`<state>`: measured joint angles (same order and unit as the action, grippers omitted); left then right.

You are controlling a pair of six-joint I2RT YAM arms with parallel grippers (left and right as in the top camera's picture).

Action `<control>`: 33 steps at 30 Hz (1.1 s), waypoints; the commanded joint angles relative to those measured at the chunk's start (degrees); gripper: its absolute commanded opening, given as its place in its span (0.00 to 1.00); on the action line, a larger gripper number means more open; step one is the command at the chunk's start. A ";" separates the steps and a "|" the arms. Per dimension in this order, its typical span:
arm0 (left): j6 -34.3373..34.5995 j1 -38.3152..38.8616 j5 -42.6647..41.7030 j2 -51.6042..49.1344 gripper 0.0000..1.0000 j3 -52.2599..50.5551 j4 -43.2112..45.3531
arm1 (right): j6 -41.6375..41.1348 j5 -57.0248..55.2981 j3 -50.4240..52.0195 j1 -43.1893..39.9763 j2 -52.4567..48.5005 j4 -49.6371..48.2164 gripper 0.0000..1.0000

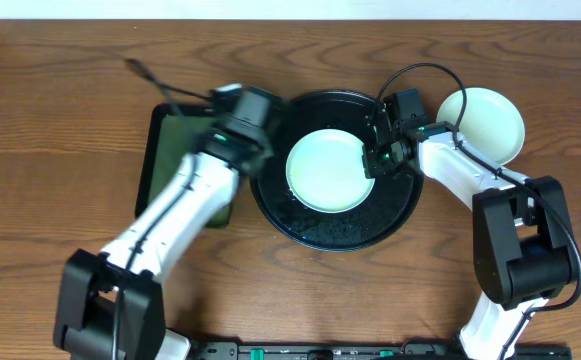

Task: Clean dirty plates on tray and stack at the side
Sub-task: 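Return the sponge to the water tray and release it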

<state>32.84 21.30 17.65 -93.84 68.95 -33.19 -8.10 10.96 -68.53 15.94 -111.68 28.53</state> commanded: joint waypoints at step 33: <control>-10.10 -23.91 -15.74 3.67 0.65 0.39 -0.42 | 2.95 -16.24 -9.29 2.47 6.80 10.93 0.01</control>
<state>22.68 -2.44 1.80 -92.49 68.90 -33.43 -7.51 4.71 -73.65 17.06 -110.43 38.17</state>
